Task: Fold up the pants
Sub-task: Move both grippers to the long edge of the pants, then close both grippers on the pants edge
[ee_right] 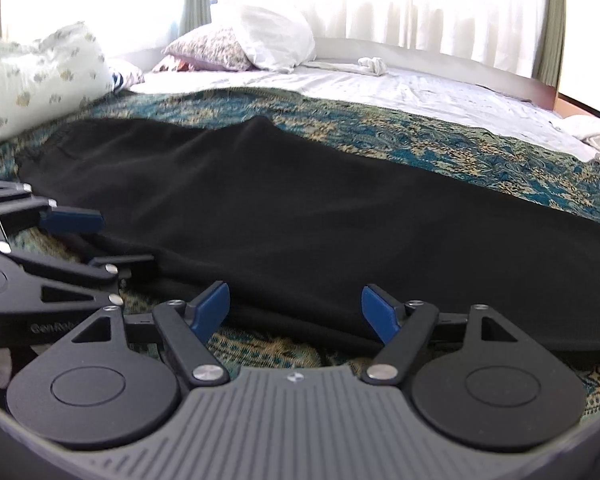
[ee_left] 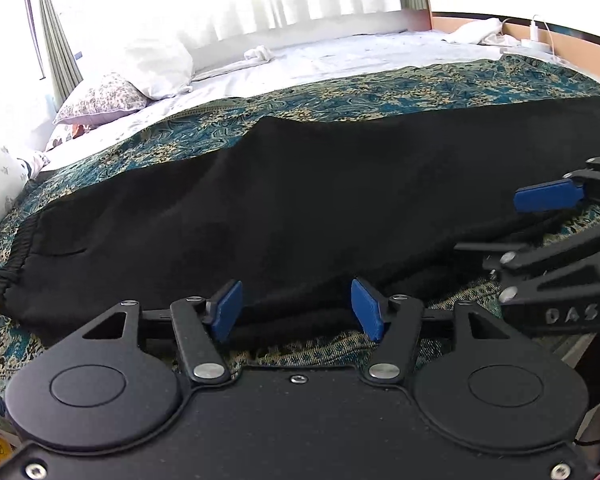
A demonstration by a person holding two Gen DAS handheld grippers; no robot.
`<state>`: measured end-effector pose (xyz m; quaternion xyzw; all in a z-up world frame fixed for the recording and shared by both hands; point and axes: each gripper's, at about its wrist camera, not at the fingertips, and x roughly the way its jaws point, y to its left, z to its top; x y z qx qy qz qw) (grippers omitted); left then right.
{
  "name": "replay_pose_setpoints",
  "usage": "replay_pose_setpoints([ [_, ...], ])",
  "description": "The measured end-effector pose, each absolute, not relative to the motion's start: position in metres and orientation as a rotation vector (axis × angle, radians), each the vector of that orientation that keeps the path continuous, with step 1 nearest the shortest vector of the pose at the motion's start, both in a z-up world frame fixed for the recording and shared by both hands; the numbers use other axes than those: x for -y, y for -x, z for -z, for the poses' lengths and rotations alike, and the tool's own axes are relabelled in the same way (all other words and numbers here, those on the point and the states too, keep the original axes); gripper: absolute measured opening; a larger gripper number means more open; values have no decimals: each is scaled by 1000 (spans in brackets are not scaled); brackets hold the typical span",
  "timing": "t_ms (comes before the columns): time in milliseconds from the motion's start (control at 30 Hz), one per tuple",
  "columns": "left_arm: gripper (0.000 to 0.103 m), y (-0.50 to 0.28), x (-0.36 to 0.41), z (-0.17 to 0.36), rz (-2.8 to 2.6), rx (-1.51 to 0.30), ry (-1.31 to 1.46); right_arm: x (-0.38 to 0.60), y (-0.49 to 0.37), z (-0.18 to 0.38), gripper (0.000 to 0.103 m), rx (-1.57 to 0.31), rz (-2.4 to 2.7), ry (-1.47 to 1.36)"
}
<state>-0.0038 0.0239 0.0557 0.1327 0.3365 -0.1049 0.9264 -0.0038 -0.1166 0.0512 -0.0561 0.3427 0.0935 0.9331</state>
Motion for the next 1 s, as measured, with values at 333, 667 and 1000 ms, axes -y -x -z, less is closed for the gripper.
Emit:
replay_pose_setpoints([
  [333, 61, 4, -27, -54, 237, -683, -311, 103, 1, -42, 85, -684, -208, 196],
  [667, 64, 8, -35, -56, 312, -678, -377, 112, 1, -41, 86, -661, -161, 174],
  [1000, 59, 1, -15, -48, 308, -625, -425, 123, -7, -45, 86, -624, -94, 143],
])
